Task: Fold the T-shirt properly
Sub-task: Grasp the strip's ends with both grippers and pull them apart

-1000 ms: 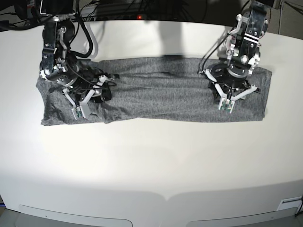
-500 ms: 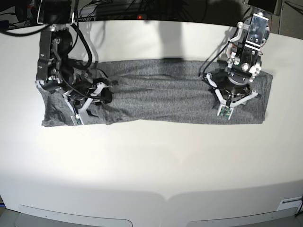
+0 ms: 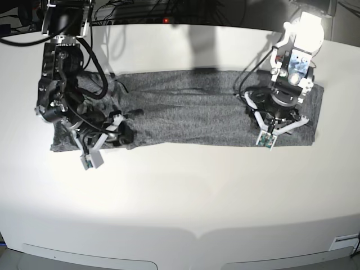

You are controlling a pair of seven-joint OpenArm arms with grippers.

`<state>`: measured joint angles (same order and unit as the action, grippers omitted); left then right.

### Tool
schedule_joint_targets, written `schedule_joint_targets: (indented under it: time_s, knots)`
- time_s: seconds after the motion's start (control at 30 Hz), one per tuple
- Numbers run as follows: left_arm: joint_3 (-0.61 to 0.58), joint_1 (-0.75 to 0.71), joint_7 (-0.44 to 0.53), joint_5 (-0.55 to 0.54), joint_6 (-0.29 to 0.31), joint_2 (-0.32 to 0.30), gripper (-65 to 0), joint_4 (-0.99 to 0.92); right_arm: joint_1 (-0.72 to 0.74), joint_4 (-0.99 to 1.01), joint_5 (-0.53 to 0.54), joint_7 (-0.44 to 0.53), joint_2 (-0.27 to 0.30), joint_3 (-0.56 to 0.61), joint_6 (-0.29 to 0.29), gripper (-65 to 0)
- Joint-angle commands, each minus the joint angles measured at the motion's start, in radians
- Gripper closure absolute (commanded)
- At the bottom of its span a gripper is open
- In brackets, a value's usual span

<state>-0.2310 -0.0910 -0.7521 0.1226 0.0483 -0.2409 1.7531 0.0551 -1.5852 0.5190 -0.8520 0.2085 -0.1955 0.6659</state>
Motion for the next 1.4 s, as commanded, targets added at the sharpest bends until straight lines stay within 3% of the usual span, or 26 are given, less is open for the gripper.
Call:
schedule_joint_targets:
  time_s: [0.0,0.27,0.43,0.5,0.6,0.7,1.07,1.37]
  knots:
    - [0.002,0.015,0.02,0.008,-0.007,-0.006,-21.3,0.032,0.019,-0.04,0.016,0.021,0.007,-0.001,0.008,-14.5]
    - [0.002,0.014,0.019,0.008,-0.007,-0.006,-21.3,0.1,0.019,-0.177,0.015,-0.063,0.008,-0.001,0.007,-15.4]
    - [0.002,0.014,0.02,0.008,-0.007,-0.006,-21.4,0.106,0.02,-0.179,0.008,-0.08,0.008,-0.001,0.007,-26.0]
    - [0.002,0.013,0.019,0.008,-0.007,-0.006,-22.6,0.106,0.02,-0.179,0.008,-0.079,0.008,-0.007,0.007,-27.0]
    - [0.002,0.013,0.019,0.008,-0.007,-0.006,-30.7,0.106,0.02,-0.179,0.009,-0.079,0.007,-0.027,0.007,-27.0]
    - [0.002,0.013,0.019,0.008,-0.007,-0.006,-46.0,0.106,0.02,-0.179,0.009,-0.079,0.007,-0.055,0.007,-27.0]
    - [0.002,0.013,0.015,0.013,-0.007,-0.006,-45.2,0.106,0.02,-0.179,0.056,-0.08,0.008,-0.209,0.007,-27.0]
    - [0.002,0.014,0.016,0.152,-0.007,-0.015,-45.1,0.106,0.019,-0.179,0.168,-0.163,0.008,-0.307,0.008,-27.0]
